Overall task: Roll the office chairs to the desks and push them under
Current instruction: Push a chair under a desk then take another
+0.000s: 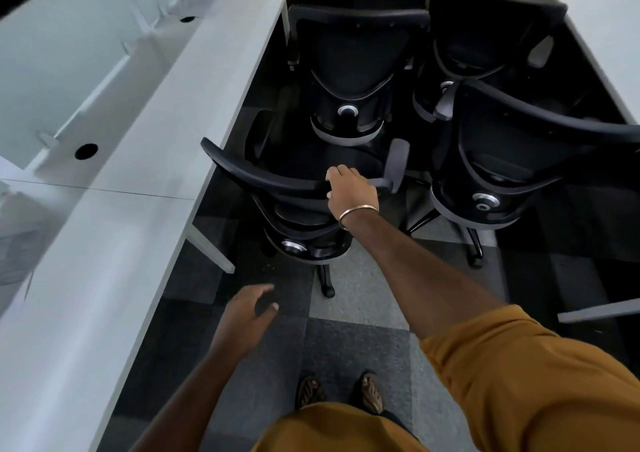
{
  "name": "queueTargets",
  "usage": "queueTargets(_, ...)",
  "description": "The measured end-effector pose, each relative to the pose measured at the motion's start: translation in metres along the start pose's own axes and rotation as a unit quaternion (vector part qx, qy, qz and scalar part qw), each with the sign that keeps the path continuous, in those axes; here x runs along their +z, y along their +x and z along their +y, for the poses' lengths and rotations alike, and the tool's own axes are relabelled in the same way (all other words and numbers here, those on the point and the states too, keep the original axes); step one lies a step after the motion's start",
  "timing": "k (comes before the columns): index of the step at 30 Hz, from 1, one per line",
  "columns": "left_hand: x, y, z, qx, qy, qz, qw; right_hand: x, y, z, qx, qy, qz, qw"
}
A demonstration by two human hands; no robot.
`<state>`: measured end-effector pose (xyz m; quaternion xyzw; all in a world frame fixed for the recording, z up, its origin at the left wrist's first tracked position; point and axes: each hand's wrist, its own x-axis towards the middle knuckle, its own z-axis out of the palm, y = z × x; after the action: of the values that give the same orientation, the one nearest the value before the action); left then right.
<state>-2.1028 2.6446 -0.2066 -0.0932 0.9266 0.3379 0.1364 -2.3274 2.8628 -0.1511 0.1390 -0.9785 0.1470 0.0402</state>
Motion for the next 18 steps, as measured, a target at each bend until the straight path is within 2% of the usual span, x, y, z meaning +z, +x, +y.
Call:
queueTargets(5, -0.017, 0.019, 0.014, 0.031, 0.017, 0.094, 0.995, -0.006, -0.045, 0.021, -0.016, 0.014, 0.021, 1.000)
queueTargets(11, -0.036, 0.041, 0.041, 0.074, 0.088, 0.221, 0.968, -0.011, -0.100, 0.047, 0.007, -0.020, 0.010, 1.000)
queueTargets(13, -0.040, 0.049, 0.043, 0.089, 0.147, 0.206, 0.963, -0.012, -0.109, 0.055, 0.016, -0.058, -0.006, 0.998)
queueTargets(16, -0.040, 0.061, 0.041, 0.129, 0.228, 0.137, 0.955, -0.010, -0.123, 0.073, 0.006, -0.118, -0.015, 0.993)
queueTargets(18, -0.040, 0.063, 0.046, 0.143, 0.286, 0.095, 0.943, -0.009, -0.138, 0.088, -0.019, -0.117, -0.010, 0.993)
